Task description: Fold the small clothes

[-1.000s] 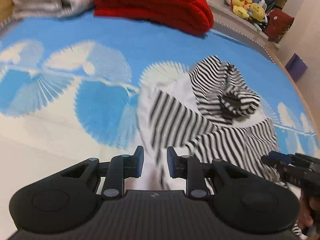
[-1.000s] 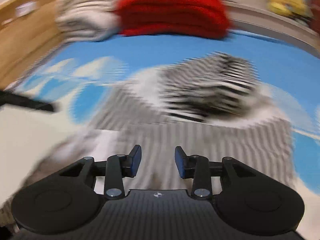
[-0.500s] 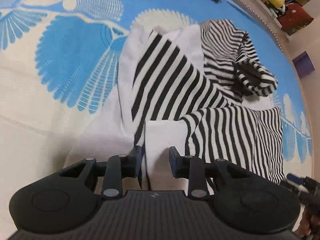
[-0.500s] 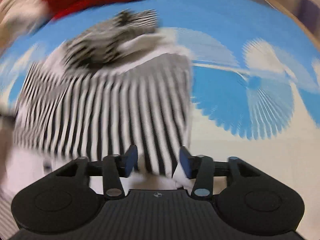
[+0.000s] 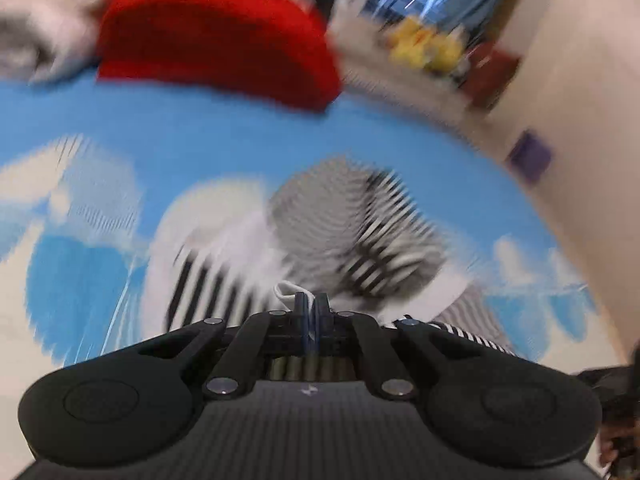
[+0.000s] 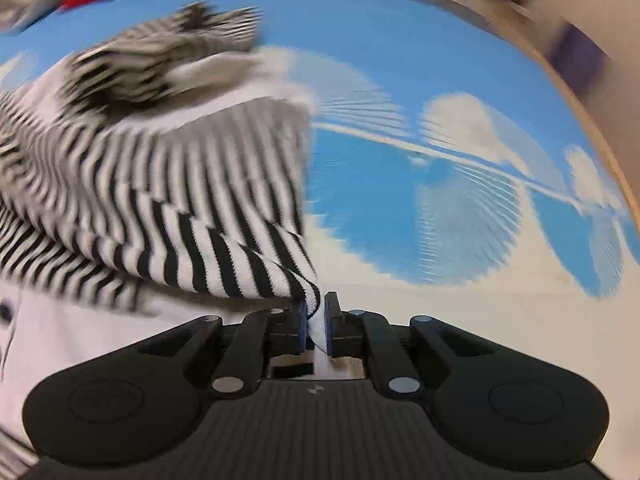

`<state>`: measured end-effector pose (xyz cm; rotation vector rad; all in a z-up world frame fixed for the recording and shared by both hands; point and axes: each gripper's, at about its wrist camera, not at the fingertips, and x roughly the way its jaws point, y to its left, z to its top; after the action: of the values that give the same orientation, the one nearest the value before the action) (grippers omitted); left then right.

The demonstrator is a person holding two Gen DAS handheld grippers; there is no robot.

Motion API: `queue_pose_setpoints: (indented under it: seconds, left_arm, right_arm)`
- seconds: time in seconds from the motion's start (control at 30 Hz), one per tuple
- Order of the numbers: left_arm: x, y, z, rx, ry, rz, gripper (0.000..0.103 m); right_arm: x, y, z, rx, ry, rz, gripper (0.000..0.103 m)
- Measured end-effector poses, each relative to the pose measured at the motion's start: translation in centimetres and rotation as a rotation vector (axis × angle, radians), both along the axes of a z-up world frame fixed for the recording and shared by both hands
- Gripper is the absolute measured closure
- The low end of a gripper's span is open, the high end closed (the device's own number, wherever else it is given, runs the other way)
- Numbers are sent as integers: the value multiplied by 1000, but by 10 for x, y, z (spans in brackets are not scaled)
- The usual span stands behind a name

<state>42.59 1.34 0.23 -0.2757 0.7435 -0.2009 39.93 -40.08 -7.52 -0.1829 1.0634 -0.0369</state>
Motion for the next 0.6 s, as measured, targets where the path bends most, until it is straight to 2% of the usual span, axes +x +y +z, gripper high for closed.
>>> queue_pose_setpoints:
  seconds: [0.07, 0.1, 0.13, 0.17, 0.2, 0.23, 0.3, 0.37, 0.43, 0.47, 0.53, 0.57, 0.6]
  left_arm:
    - [0, -8, 5, 73, -12, 9, 101]
    - [3, -9, -1, 126, 17, 24, 101]
    - [7, -8, -11, 172, 68, 41, 100]
    - [13, -4, -25, 204, 153, 60, 100]
    - [18, 0, -38, 217, 242, 75, 99]
    - [19, 5, -46, 224, 295, 90, 99]
    - [16, 6, -38, 230, 265, 105, 97]
    - [12, 1, -28, 197, 203, 68, 92]
    - [12, -10, -32, 163, 195, 7, 91]
    - [13, -17, -41, 156, 224, -27, 91]
    - [17, -28, -71, 175, 332, -87, 91]
    - [20, -34, -89, 219, 413, -104, 90]
    - [18, -35, -99, 249, 441, -112, 89]
  right_arm:
    - [-3, 1, -3, 68, 40, 41, 94]
    - [-7, 6, -5, 105, 87, 94, 89]
    - [-12, 14, -7, 125, 125, 159, 87]
    - [-17, 19, -5, 123, 132, 216, 85]
    - [-19, 22, 0, 118, 132, 246, 80]
    - [-19, 21, 6, 131, 128, 253, 79]
    - [-17, 13, 24, 205, 75, 230, 79]
    - [-12, 5, 41, 279, -15, 164, 79]
    - [-3, 3, 44, 375, -82, 104, 79]
    - [3, 5, 40, 408, -94, 78, 79]
    - [14, 12, 24, 404, -96, 31, 79]
    - [19, 15, 10, 385, -62, 7, 79]
    - [24, 18, -9, 346, 10, -24, 79]
